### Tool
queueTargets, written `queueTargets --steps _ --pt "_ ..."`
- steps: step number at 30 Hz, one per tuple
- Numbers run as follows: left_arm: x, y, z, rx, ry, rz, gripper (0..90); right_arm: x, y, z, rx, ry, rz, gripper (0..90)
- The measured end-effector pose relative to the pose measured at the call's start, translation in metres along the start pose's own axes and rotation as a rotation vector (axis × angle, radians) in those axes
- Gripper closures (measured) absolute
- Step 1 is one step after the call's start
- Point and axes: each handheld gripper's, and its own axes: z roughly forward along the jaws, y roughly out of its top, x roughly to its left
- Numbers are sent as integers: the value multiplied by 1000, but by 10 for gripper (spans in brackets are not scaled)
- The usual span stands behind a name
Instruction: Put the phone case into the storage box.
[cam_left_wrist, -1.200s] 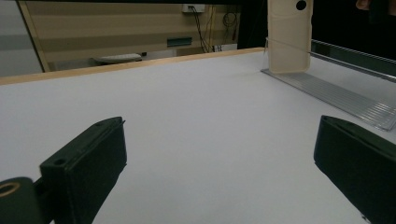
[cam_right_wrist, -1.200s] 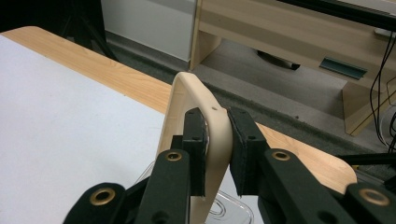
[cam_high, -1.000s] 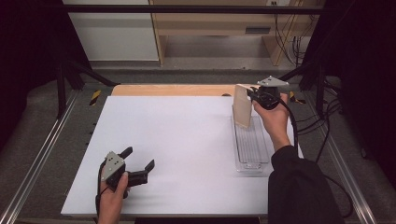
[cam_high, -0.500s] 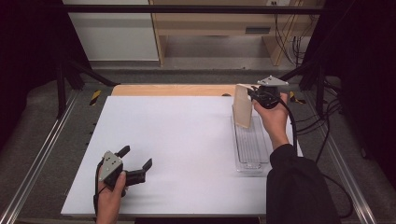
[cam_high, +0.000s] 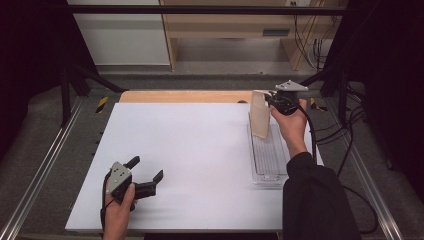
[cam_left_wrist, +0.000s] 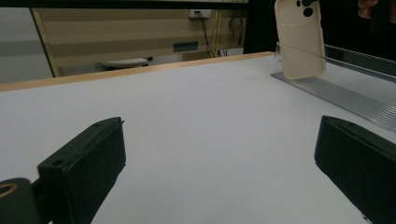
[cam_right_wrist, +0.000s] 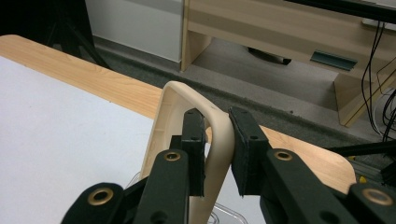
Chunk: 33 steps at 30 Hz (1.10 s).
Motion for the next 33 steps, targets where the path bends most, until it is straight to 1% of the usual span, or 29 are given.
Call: queueTargets --steps 4,8,16,27,33 --pt "0 0 0 -1 -1 -1 18 0 0 3 6 -9 0 768" --pt "-1 0 1 6 -6 3 18 0 1 7 8 -7 7 765" --pt "-1 0 1 3 -7 -1 18 1 1 11 13 -20 26 763" --pt "-2 -1 1 4 -9 -4 19 1 3 14 22 -31 22 761" --pt "-3 -1 2 3 -10 -5 19 1 3 13 18 -32 24 760"
